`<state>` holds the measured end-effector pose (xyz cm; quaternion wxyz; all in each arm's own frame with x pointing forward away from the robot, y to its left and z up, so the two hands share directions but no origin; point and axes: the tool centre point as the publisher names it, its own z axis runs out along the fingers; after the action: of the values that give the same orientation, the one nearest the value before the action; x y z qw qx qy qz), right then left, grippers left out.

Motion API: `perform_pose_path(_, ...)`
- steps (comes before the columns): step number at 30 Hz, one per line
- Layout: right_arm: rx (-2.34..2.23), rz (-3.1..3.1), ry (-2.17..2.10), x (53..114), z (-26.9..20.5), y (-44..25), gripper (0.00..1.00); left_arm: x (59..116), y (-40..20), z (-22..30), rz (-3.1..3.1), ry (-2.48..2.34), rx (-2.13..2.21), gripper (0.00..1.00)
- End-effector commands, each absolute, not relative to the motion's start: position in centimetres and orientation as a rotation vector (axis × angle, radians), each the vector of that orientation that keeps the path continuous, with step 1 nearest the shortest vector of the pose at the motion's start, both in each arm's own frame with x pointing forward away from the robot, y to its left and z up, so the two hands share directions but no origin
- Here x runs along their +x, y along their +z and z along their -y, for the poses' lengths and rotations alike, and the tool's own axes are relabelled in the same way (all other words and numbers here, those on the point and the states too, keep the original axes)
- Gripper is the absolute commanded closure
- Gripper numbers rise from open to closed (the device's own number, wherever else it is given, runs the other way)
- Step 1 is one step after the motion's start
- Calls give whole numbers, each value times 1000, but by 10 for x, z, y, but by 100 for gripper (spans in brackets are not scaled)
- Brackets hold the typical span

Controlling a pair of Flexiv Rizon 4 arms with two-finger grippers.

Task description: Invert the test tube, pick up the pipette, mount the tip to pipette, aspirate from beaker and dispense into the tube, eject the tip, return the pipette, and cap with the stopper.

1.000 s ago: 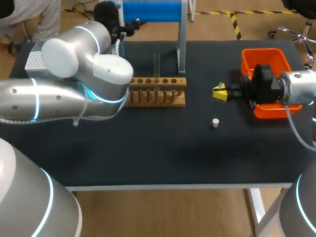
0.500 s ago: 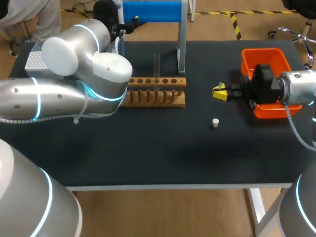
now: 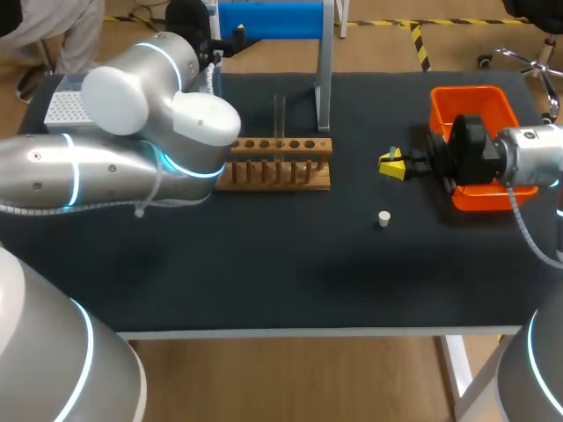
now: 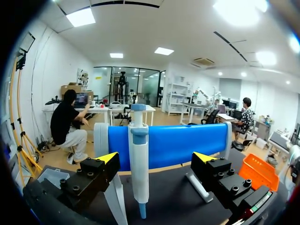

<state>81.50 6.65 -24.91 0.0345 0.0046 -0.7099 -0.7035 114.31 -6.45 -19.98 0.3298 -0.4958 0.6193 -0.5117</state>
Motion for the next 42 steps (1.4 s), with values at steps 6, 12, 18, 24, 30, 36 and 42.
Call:
perform_pose_path(6, 16, 2182, -2161, 815, -66, -249, 100, 1148, -202, 67, -1582, -1303, -1330, 0)
perform_pose_path(12, 16, 2182, -2161, 815, -66, -249, 100, 1149, -202, 66, -1572, -1290, -1344, 0)
perform_pose_path(18, 16, 2182, -2161, 815, -66, -249, 100, 1151, -202, 65, -1565, -1284, -1352, 0)
perform_pose_path(24, 16, 2182, -2161, 815, -66, -249, 100, 1152, -201, 65, -1549, -1277, -1363, 0)
perform_pose_path(30, 16, 2182, -2161, 815, -66, -249, 100, 1154, -201, 64, -1544, -1277, -1367, 0)
perform_pose_path(36, 16, 2182, -2161, 815, -66, -249, 100, 1155, -202, 64, -1540, -1274, -1373, 0)
perform_pose_path(42, 16, 2182, -2161, 815, -66, -249, 100, 1157, -202, 63, -1541, -1273, -1376, 0)
